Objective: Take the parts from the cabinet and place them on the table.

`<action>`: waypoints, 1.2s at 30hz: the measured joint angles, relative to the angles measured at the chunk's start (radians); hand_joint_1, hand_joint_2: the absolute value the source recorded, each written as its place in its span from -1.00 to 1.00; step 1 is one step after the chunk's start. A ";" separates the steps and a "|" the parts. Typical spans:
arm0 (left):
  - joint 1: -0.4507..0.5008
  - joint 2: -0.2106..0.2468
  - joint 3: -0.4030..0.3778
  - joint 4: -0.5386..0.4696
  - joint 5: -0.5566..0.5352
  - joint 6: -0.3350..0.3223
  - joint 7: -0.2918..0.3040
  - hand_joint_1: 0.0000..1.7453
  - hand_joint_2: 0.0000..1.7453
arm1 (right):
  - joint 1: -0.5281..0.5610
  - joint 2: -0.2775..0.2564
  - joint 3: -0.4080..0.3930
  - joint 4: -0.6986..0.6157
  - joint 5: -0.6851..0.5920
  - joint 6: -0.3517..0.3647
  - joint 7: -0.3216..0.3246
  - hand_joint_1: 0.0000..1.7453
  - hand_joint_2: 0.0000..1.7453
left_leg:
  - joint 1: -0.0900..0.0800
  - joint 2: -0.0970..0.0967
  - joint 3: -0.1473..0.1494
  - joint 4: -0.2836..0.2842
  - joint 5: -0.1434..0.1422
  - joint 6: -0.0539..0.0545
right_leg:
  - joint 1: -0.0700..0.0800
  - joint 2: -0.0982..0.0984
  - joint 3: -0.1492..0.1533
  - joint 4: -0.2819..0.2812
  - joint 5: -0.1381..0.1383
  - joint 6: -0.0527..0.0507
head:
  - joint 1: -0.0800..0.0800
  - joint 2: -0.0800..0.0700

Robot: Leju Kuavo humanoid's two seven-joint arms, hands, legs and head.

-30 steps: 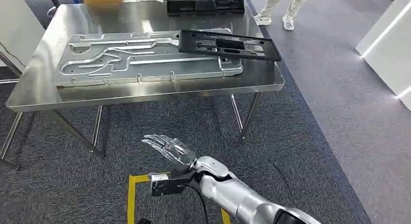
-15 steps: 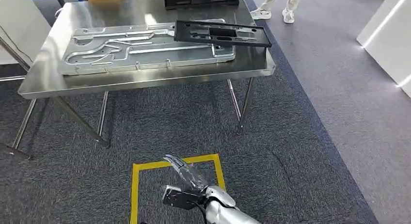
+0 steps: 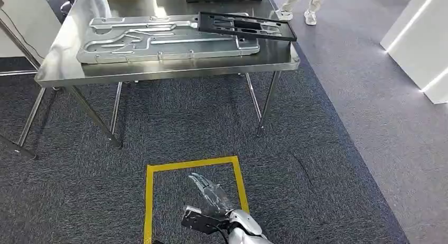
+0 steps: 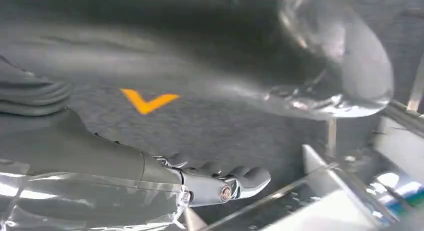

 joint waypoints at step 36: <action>-0.030 0.002 -0.048 -0.005 -0.023 0.000 0.050 -1.00 -1.00 | 0.021 -0.034 -0.135 -0.177 0.060 0.111 0.095 -1.00 -1.00 | 0.062 -0.089 -0.092 0.000 0.102 -0.109 | -0.050 0.056 0.200 -0.279 -0.042 0.002 | -0.003 0.000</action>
